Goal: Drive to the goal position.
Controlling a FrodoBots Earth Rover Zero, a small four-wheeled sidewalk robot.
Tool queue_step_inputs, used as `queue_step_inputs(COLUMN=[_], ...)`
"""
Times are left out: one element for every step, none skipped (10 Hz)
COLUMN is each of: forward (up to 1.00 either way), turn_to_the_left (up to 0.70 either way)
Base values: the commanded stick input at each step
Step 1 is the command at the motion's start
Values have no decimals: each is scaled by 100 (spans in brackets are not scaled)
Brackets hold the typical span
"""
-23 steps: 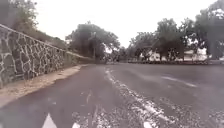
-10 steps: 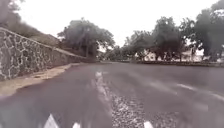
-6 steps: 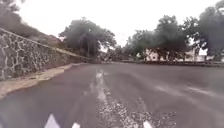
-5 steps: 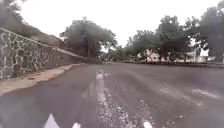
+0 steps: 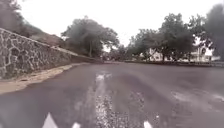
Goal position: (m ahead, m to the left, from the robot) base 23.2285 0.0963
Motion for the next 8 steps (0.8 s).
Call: queue_step_inputs(forward=[85,85,85,85,85,85,85,85], turn_to_the_left=[0,0,0,0,0,0,0,0])
